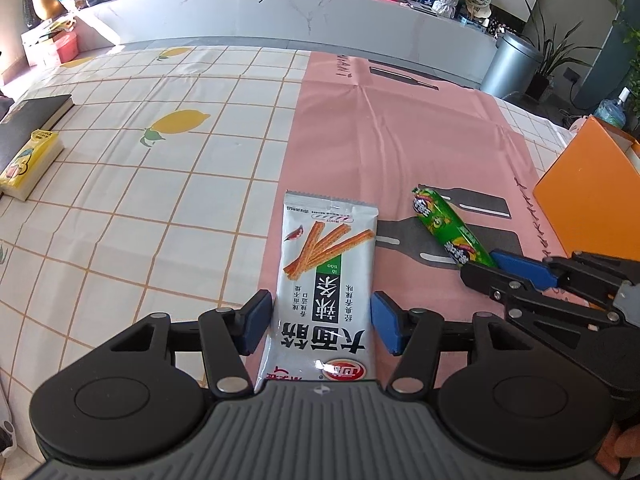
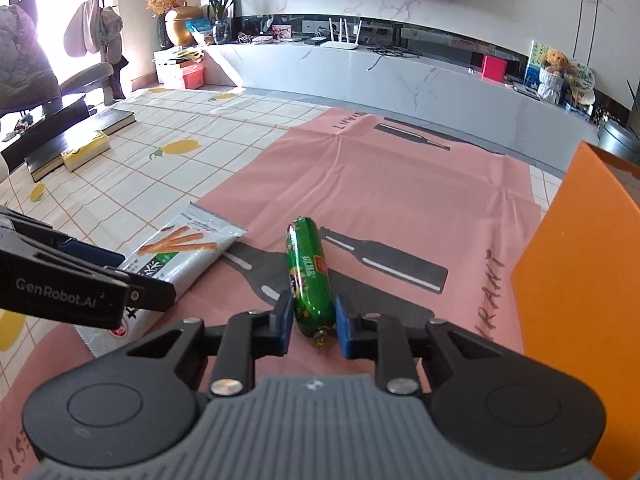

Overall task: Organize snacks
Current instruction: 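Grasp the white breadstick pack with the left tool while the right tool grasps the green sausage, then carry the breadstick pack and green sausage over the orange box and open both tools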

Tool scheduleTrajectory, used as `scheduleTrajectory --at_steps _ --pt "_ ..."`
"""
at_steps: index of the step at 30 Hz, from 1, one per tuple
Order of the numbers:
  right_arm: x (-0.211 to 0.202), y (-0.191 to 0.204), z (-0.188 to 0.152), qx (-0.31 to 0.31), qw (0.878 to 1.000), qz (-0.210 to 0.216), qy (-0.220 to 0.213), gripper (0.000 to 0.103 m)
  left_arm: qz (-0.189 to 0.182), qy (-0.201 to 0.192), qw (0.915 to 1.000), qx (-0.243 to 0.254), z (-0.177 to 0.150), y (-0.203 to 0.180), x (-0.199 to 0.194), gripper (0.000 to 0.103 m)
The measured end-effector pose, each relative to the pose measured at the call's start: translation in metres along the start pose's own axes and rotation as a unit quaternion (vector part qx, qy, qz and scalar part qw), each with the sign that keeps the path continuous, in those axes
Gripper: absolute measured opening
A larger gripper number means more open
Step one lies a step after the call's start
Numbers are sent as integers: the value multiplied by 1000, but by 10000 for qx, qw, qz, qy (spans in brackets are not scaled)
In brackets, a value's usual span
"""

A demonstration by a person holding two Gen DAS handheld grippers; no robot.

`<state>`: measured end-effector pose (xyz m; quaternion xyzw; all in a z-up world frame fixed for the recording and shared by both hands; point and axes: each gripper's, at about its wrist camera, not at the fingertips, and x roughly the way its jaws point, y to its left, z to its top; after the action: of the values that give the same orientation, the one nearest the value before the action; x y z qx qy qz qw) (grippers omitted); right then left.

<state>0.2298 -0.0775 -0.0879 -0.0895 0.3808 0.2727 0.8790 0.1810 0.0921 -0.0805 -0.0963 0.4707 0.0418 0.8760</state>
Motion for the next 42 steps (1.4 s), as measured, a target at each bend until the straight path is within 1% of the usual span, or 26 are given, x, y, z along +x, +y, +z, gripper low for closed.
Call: scheduleTrajectory --at_steps 2,5,6,7,9,11,13,15,16,18,20,22,23,27,33,38,42 --pt "-8 2 -6 244 9996 3 115 19 15 -37 9999 97 -1 -3 1 73" --pt "-18 9 -14 138 9998 -103 51 21 67 -120 9997 218 -2 -7 4 79" --pt "-19 11 -14 15 9999 -134 -4 23 84 -157 9996 227 -2 -8 5 80" --pt "-18 13 -14 -121 9997 -179 -61 29 103 -189 9995 234 -2 -8 6 82" --pt "-12 17 -11 -296 9991 -237 -164 33 196 -241 9991 279 -1 -10 7 81" --pt "-6 19 -8 -461 9984 -234 -230 32 346 -278 9984 363 0 -9 10 81" --pt "0 19 -5 -622 9972 -256 -328 32 347 -308 9980 430 2 -7 11 81" --pt "5 15 -3 -593 9974 -263 -307 32 348 -316 9975 532 2 -9 12 81" --pt "6 13 -3 -526 9980 -233 -272 32 366 -321 9971 586 1 -10 13 81" --pt "8 10 -5 -451 9985 -210 -222 32 353 -329 9969 619 1 -12 13 76" --pt "9 11 -5 -466 9984 -221 -211 30 344 -307 9970 621 1 -14 12 68" --pt "8 11 -4 -441 9987 -199 -189 20 317 -266 9970 660 2 -17 11 60" --pt "8 11 -4 -423 9988 -179 -173 20 311 -240 9970 661 3 -18 11 58" --pt "6 14 -6 -396 9990 -192 -88 20 303 -189 9975 613 2 -19 9 56" --pt "-6 10 -11 -63 9998 -135 127 20 254 -106 9984 489 -11 -21 -3 55" --pt "-20 11 -21 79 9997 -94 234 20 53 -101 9998 190 -28 -21 -22 55" --pt "-33 10 -32 278 9989 -92 357 20 -104 -135 9998 73 -44 -23 -42 54"
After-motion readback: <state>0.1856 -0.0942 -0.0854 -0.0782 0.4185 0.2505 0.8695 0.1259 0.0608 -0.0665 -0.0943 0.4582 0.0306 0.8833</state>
